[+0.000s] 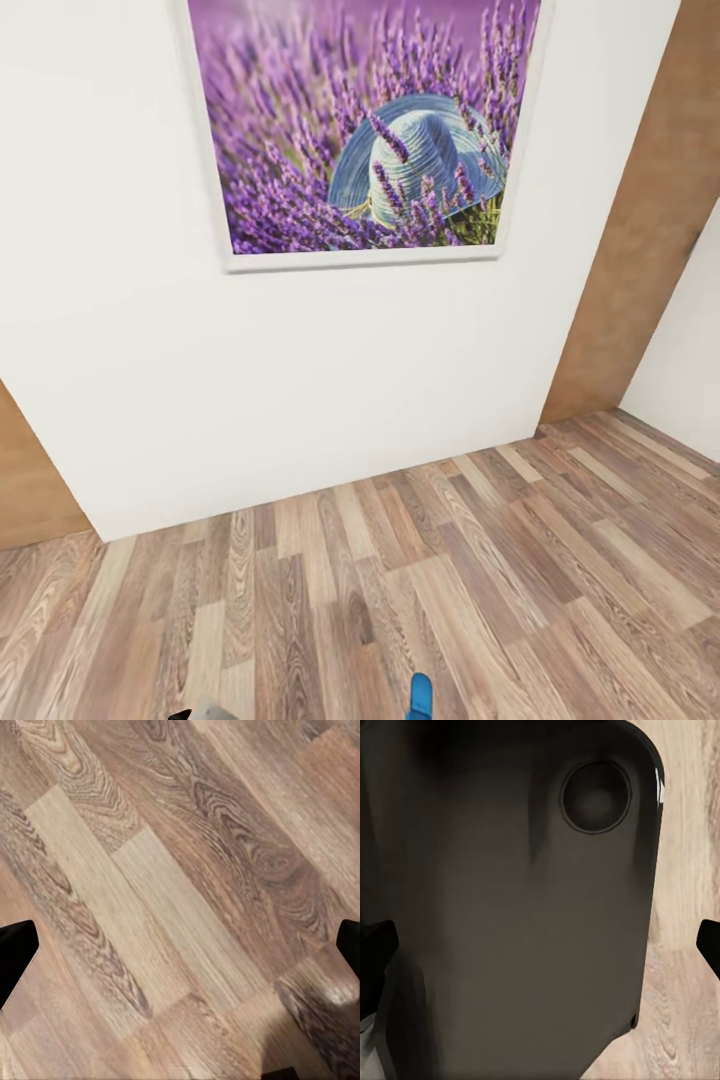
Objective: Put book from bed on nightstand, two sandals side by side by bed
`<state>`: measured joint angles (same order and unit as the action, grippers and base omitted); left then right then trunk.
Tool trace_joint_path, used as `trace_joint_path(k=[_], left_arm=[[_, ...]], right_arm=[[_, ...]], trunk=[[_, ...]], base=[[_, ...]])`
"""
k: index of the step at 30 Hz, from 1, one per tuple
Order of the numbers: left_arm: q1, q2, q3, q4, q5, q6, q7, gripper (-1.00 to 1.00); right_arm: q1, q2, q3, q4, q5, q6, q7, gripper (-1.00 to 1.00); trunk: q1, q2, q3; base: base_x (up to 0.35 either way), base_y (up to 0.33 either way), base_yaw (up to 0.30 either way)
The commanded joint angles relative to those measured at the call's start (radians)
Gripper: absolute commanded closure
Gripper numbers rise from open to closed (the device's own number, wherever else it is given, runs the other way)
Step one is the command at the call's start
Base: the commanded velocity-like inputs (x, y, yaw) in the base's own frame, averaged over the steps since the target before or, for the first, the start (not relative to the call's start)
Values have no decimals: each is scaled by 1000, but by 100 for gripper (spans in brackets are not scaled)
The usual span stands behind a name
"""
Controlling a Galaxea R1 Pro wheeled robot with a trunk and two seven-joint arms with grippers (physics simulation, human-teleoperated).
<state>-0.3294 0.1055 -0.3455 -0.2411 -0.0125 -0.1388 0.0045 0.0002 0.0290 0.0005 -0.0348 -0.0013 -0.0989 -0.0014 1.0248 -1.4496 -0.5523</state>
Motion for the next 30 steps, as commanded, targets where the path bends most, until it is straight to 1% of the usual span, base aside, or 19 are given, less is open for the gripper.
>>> trace_joint_path(k=[1,7,15,30], left_arm=[[0,0,-3,0,-1,-3,0,-100],[0,0,-3,0,-1,-3,1,-100],[0,0,-3,0,-1,-3,1,-100],[0,0,-3,0,-1,-3,1,-100]], right_arm=[[0,0,0,0,0,-2,0,-100],[0,0,1,0,0,-2,0,-100],[0,0,1,0,0,-2,0,-100],[0,0,1,0,0,-2,0,-100]], trunk=[[0,0,-1],[0,0,-1],[0,0,-1],[0,0,-1]], base=[[158,119,-65],[126,94,-142],[46,35,-168],[9,85,-34]])
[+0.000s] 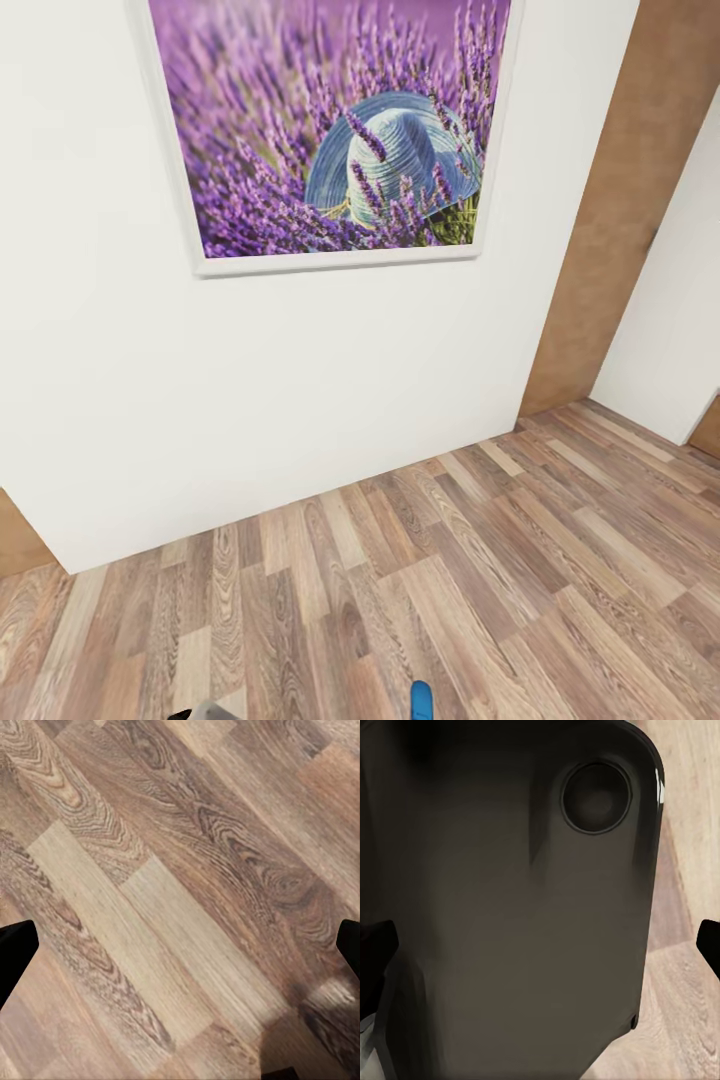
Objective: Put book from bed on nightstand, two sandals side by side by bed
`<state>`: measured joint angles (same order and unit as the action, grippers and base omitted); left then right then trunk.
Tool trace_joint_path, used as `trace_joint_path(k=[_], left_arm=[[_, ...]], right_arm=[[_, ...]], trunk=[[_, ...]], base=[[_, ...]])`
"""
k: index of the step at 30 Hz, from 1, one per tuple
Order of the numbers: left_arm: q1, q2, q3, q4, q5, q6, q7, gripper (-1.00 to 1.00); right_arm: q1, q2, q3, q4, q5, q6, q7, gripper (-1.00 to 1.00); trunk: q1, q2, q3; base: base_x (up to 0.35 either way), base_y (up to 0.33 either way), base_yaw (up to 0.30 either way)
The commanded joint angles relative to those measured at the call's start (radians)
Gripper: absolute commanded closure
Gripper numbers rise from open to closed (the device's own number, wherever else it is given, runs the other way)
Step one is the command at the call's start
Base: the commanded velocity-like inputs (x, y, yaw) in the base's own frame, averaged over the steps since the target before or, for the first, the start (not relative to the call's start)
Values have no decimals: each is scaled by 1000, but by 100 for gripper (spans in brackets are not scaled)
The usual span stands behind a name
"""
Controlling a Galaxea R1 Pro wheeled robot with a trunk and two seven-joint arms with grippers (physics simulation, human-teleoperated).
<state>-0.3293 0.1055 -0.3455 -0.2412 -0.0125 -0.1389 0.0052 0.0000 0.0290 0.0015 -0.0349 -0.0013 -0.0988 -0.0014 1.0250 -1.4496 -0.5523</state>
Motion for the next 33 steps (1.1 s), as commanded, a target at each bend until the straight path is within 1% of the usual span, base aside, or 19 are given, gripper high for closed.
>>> trace_joint_path(k=[1,9,19,33], left_arm=[[0,0,-3,0,-1,-3,1,-100],[0,0,-3,0,-1,-3,1,-100],[0,0,-3,0,-1,-4,1,-100],[0,0,-3,0,-1,-4,1,-100]], right_arm=[[0,0,0,0,0,-2,0,-100],[0,0,0,0,0,-2,0,-100],[0,0,0,0,0,-2,0,-100],[0,0,0,0,0,-2,0,-100]], trunk=[[0,0,-1],[0,0,-1],[0,0,-1],[0,0,-1]], base=[[9,53,-7],[46,103,-3],[33,32,-1],[121,6,0]])
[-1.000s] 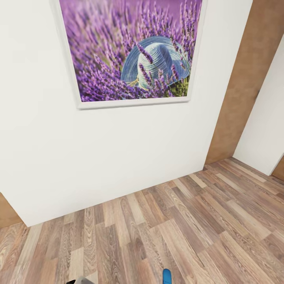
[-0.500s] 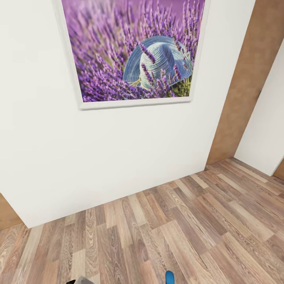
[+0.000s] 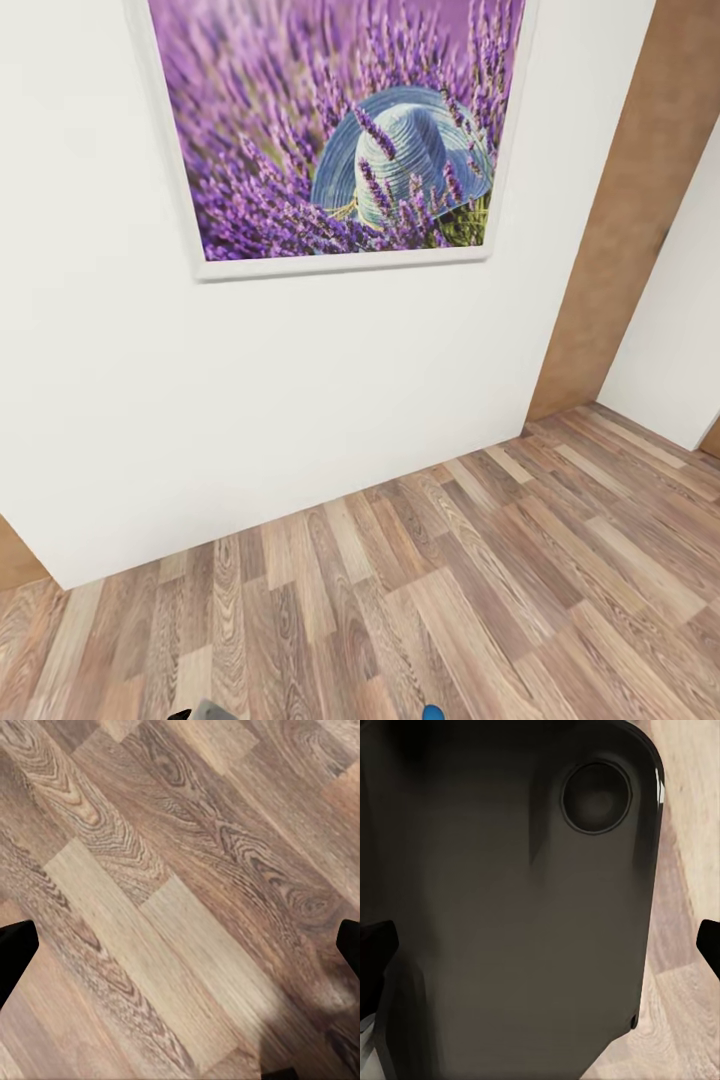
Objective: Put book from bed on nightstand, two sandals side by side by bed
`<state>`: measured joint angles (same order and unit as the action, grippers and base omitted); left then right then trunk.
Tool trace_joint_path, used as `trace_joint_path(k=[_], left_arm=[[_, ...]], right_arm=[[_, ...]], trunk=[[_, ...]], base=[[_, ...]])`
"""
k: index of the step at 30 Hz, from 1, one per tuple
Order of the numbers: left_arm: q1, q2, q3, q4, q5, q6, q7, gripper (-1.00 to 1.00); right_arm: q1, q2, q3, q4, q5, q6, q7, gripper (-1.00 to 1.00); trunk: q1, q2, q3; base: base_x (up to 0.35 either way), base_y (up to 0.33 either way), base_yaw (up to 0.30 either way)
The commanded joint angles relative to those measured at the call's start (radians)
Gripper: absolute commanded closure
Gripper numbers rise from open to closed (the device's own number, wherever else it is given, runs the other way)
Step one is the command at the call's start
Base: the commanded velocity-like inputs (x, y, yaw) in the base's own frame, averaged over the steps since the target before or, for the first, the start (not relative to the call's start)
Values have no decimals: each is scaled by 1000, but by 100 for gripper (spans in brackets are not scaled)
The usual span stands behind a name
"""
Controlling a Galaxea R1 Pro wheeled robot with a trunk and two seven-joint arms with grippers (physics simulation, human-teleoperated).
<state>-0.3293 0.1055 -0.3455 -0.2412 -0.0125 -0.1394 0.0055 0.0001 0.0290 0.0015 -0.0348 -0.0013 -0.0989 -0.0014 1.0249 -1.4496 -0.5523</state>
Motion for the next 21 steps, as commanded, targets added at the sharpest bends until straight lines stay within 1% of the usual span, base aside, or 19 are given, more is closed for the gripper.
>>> trace_joint_path(k=[1,21], left_arm=[[-1,0,-3,0,-1,-3,1,-100],[-1,0,-3,0,-1,-3,1,-100]], right_arm=[[0,0,0,0,0,-2,0,-100],[0,0,0,0,0,-2,0,-100]], trunk=[[0,0,-1],[0,0,-1]], base=[[47,1,0],[15,0,0]])
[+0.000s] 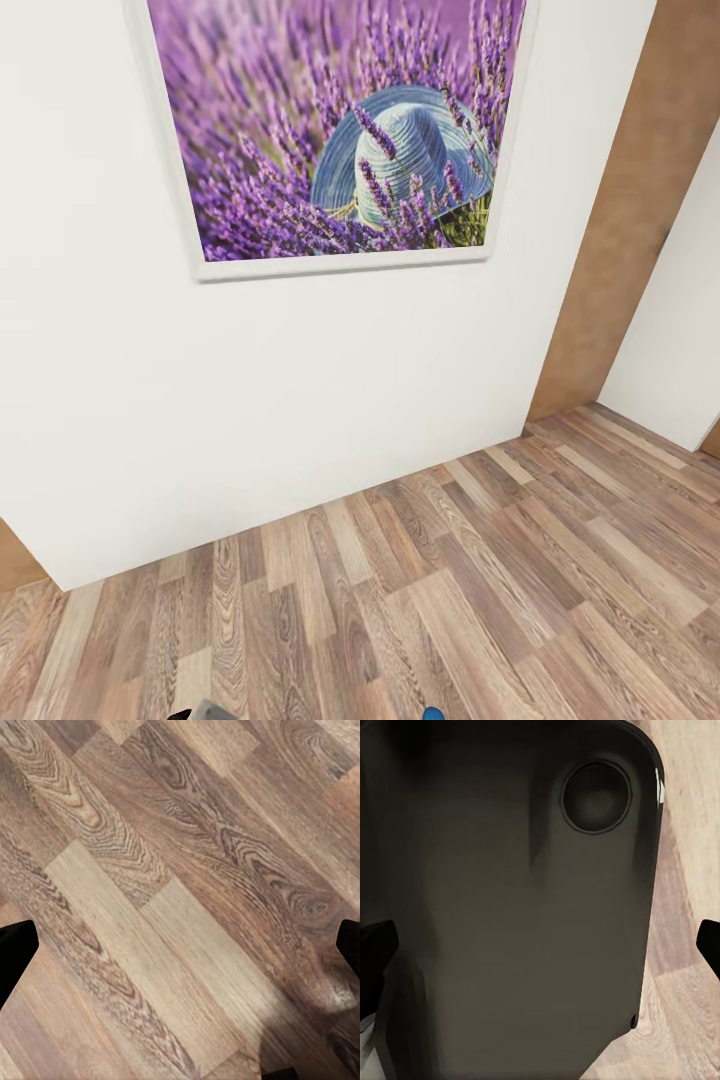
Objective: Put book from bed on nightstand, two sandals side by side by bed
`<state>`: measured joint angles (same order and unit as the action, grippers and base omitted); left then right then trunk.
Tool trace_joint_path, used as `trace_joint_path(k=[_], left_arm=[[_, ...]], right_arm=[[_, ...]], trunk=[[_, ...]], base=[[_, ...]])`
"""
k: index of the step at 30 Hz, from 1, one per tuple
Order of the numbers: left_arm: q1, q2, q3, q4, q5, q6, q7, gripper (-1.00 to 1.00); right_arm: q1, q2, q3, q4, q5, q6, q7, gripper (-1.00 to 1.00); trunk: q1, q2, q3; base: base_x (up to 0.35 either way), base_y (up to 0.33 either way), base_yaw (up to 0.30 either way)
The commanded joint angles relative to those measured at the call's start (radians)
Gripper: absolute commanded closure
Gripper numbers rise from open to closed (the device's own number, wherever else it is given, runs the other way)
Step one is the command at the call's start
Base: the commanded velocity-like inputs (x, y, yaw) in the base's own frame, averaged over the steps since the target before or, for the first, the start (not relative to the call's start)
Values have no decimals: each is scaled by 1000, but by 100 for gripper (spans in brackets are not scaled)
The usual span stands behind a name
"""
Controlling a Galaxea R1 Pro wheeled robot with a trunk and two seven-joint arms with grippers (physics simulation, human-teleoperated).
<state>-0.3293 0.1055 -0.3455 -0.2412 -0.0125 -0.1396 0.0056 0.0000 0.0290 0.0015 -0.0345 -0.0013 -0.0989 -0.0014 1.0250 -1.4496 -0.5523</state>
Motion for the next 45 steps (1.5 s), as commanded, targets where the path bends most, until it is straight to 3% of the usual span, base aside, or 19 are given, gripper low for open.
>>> trace_joint_path(k=[1,45], left_arm=[[0,0,-3,0,-1,-3,1,-100],[0,0,-3,0,-1,-3,1,-100]], right_arm=[[0,0,0,0,0,-2,0,-100],[0,0,-3,-1,0,-2,0,-100]], trunk=[[0,0,-1],[0,0,-1]], base=[[7,0,0],[63,2,0]])
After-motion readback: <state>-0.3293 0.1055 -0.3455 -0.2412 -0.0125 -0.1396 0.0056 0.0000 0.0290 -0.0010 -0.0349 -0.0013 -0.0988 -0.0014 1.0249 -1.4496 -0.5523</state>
